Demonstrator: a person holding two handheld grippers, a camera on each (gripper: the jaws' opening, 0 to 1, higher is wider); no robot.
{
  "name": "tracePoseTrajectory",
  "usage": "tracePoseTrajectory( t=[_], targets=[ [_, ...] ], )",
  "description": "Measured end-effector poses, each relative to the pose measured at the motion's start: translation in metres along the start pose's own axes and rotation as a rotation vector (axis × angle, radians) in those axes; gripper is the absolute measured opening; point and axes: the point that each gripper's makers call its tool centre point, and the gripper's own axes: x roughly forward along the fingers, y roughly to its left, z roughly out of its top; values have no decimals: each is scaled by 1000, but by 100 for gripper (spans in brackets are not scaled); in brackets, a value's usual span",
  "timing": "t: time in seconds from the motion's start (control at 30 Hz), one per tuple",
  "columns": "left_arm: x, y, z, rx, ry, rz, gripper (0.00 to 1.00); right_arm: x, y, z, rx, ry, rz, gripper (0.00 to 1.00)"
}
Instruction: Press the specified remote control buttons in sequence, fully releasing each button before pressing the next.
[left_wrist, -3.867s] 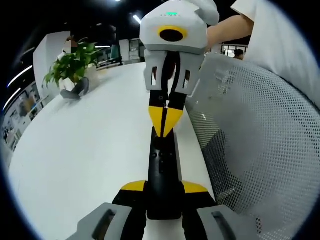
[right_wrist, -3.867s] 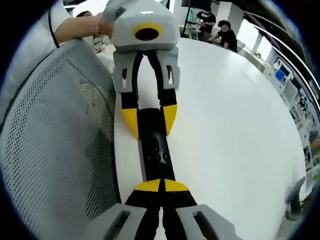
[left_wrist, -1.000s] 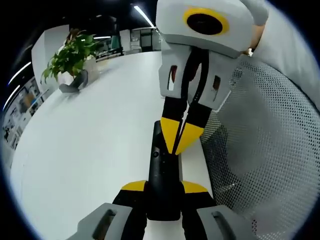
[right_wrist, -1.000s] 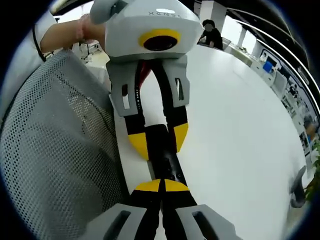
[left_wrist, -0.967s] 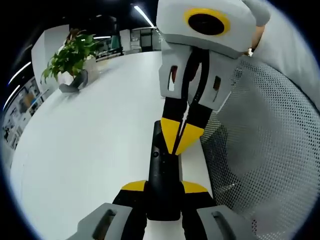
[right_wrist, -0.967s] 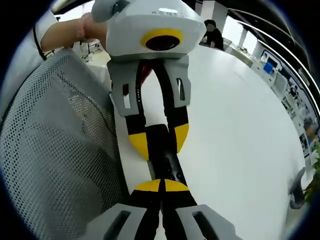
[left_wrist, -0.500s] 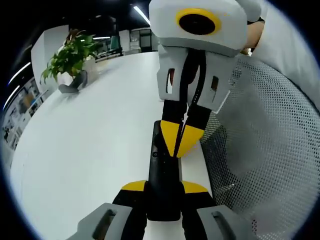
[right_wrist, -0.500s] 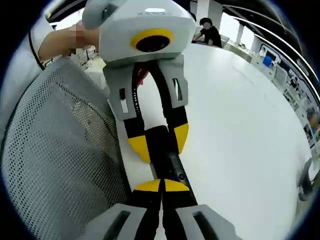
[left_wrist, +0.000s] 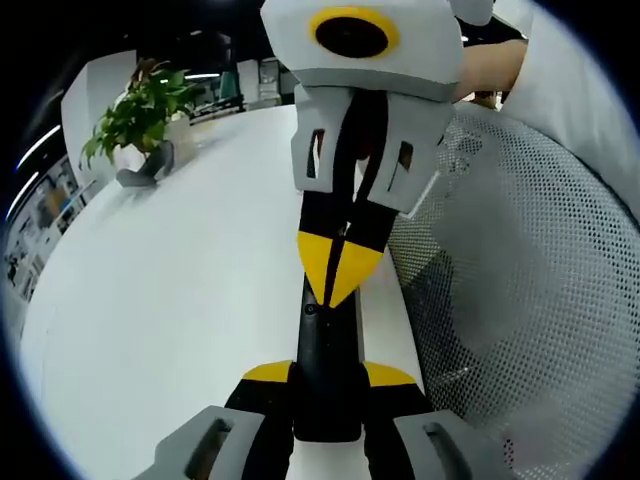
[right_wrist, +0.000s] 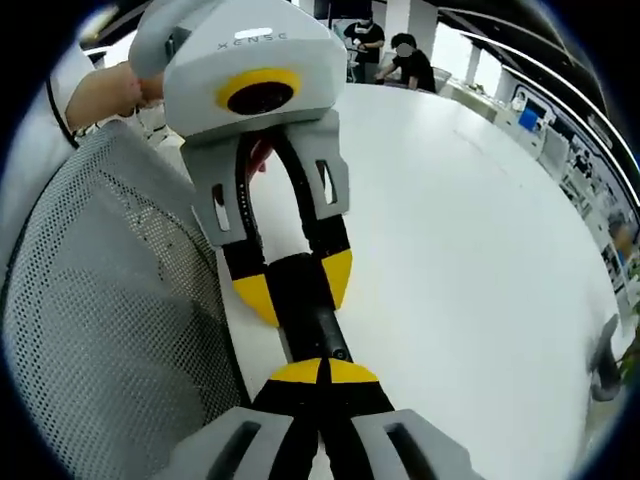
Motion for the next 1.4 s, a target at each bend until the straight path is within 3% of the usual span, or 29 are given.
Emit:
tracePoseTrajectory(
  t=[0.23, 0.47, 0.6, 0.83, 0.9, 1.0, 1.07, 1.23, 1.4],
  targets=[
    [0, 0, 0, 6, 7, -3, 24, 3, 1, 1, -57, 53, -27, 0],
    [1, 1, 1, 32, 56, -19, 24, 5, -2, 4, -33, 50, -53, 0],
    [0, 1, 0, 29, 56, -21, 24, 4, -3, 3, -29, 36, -56, 0],
    [0, 0, 0, 22, 48, -18, 24, 2, -4, 4, 39, 20, 6, 0],
    [0, 0, 1, 21, 50, -17, 24, 0, -11, 5, 17, 23, -18, 0],
    [0, 1, 1, 20, 46, -17, 24, 1, -14, 4, 39, 30, 16, 0],
    [1, 1, 1, 19, 44, -17, 24, 4, -8, -1, 49, 67, 76, 0],
    [1, 1, 1, 20, 43, -17, 24, 4, -11, 2, 40, 76, 98, 0],
    [1, 0, 0, 19, 41, -14, 24, 7, -12, 2, 121, 149, 170, 0]
  ],
)
